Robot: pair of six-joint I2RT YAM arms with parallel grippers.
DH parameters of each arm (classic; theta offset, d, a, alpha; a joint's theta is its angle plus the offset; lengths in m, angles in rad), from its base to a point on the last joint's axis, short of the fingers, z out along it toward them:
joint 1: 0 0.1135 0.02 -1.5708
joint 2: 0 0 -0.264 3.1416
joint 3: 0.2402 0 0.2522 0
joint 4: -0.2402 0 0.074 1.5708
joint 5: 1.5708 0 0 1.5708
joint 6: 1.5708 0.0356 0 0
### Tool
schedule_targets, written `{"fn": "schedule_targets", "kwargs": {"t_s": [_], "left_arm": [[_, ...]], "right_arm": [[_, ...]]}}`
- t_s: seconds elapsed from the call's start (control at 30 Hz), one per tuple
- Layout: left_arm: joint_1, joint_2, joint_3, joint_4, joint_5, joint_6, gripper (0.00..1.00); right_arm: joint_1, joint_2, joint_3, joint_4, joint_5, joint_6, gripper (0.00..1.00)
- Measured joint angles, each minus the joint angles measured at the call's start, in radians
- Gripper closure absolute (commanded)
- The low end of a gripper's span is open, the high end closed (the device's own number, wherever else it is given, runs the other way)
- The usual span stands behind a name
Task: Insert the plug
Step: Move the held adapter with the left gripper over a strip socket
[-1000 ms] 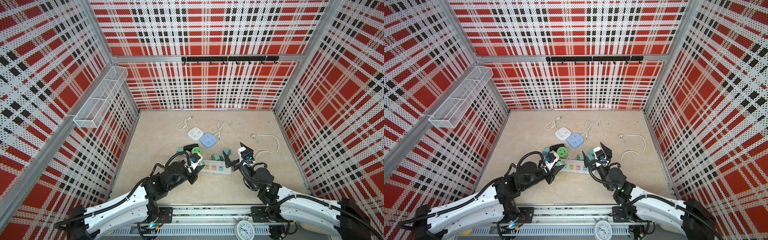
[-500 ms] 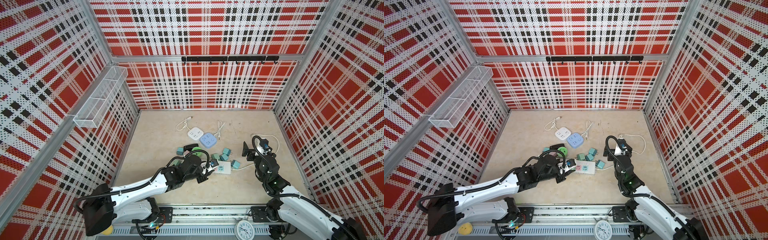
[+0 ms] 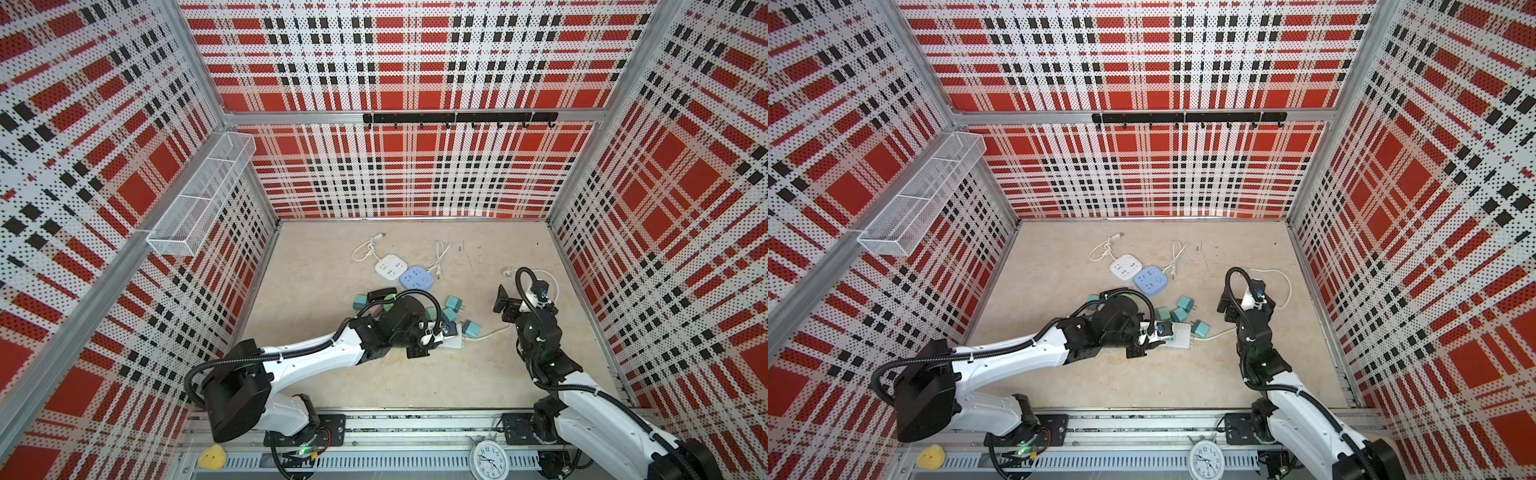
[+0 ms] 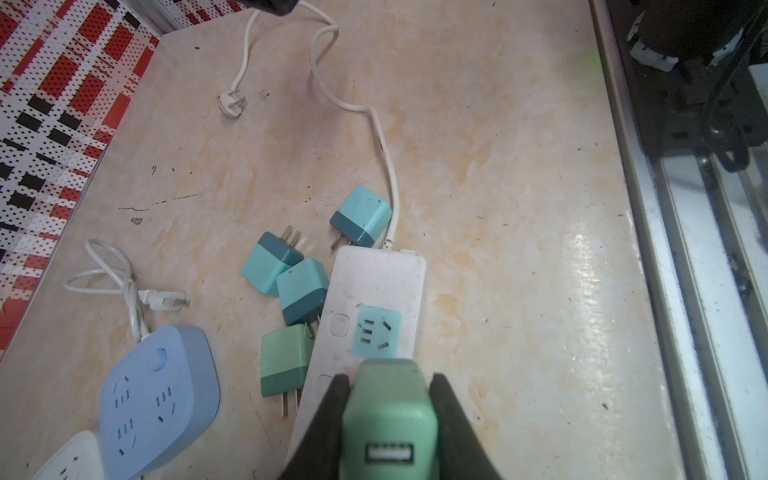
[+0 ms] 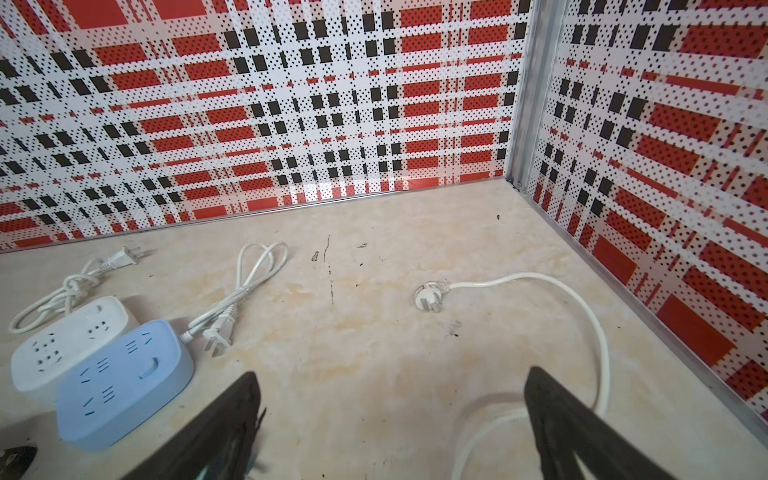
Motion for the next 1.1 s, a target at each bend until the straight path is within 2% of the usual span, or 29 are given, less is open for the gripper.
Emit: {"fn": "schedule_targets", "kwargs": {"t_s": [0.23,1.1], "left_arm": [[0.020,0.063,0.060,-0.049,0.030,0.051,1.00],[0.051,0.311,0.253,-0.166,0.095,0.135,1.00]], "right_arm": [[0.000,-0.002,-0.047,0.016,-0.063,0.020,0.00],[0.000,0.013,-0.064,0.027,-0.068,0.050,0.00]]}}
